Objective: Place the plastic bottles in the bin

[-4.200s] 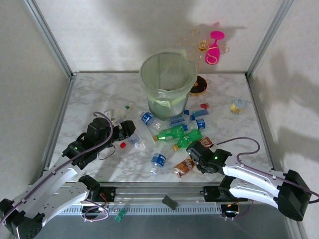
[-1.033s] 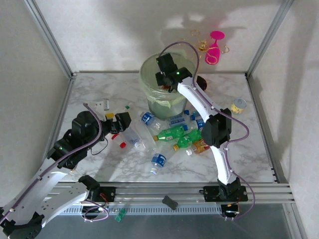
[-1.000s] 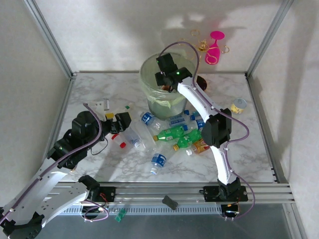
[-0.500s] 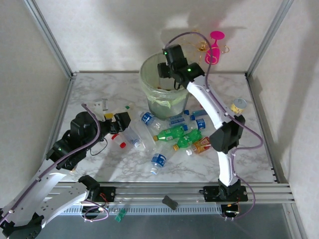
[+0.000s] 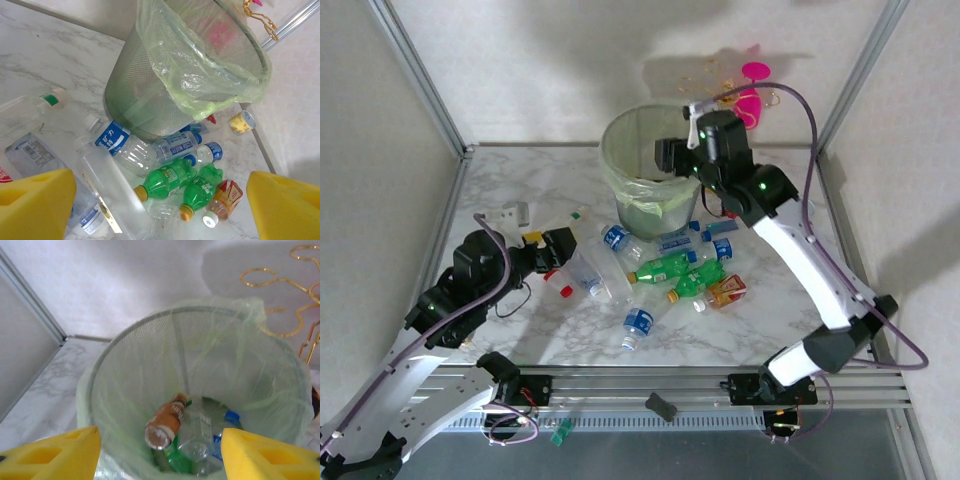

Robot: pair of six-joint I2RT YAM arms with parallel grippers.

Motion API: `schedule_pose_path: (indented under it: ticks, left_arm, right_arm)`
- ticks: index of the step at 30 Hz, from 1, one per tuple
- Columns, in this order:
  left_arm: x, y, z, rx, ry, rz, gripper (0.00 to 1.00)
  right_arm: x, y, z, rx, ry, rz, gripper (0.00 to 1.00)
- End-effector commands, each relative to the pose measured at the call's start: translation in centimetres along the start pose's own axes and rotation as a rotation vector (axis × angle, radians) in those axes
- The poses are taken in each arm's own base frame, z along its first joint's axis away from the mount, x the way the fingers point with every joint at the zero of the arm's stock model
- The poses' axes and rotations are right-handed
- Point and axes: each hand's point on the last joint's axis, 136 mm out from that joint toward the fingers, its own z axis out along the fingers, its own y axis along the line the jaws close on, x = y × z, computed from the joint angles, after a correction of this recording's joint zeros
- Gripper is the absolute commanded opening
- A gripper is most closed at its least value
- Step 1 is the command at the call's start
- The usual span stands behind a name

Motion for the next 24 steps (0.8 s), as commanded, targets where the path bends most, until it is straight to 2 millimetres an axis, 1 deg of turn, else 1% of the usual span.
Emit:
schedule_pose_path:
  ticks: [1,3,6,10,13,16,17,18,21,24]
  left_arm:
    - [1.1,0.7,-0.1,-0.026,0.036,-0.019,0.88]
    - [1.7,0.5,0.1,-0.008,0.063,-0.032,0.88]
    - [2.3,0.7,0.4,-0.011,0.082,-0.044,0.88]
    - [2.8,0.5,0.9,0.005,0.101,-0.053,0.87]
    - [4.4,-1.6,1.7,0.128,0.181,-0.072,0.85]
    - [6.0,-2.4,2.6,0.159,0.239,-0.067,0.84]
    - [6.5,-2.5,2.8,0.164,0.253,-0.056,0.83]
    - [7.3,-2.7,3.0,0.167,0.275,-0.043,0.83]
    - [9.8,-3.3,3.8,0.163,0.342,0.009,0.83]
    - [12.8,-4.0,4.5,0.138,0.417,0.1,0.83]
  right_arm:
    - [-0.2,0.6,-3.4,-0.092,-0.061,0.075,0.64]
    - [0.8,-0.6,-5.4,-0.068,-0.079,0.128,0.61]
    - [2.7,-2.5,-7.9,-0.028,-0.095,0.201,0.58]
    - [5.8,-3.8,-10.0,-0.016,-0.05,0.275,0.59]
    - [9.2,-4.0,-10.4,-0.035,0.025,0.334,0.59]
    - [12.9,-5.0,-10.3,0.003,0.101,0.426,0.59]
    - [14.2,-5.7,-10.3,0.038,0.127,0.469,0.58]
    - [15.5,-6.4,-10.4,0.075,0.147,0.513,0.56]
    - [18.7,-7.9,-10.7,0.17,0.203,0.643,0.55]
    - [22.1,-8.7,-10.5,0.223,0.261,0.76,0.55]
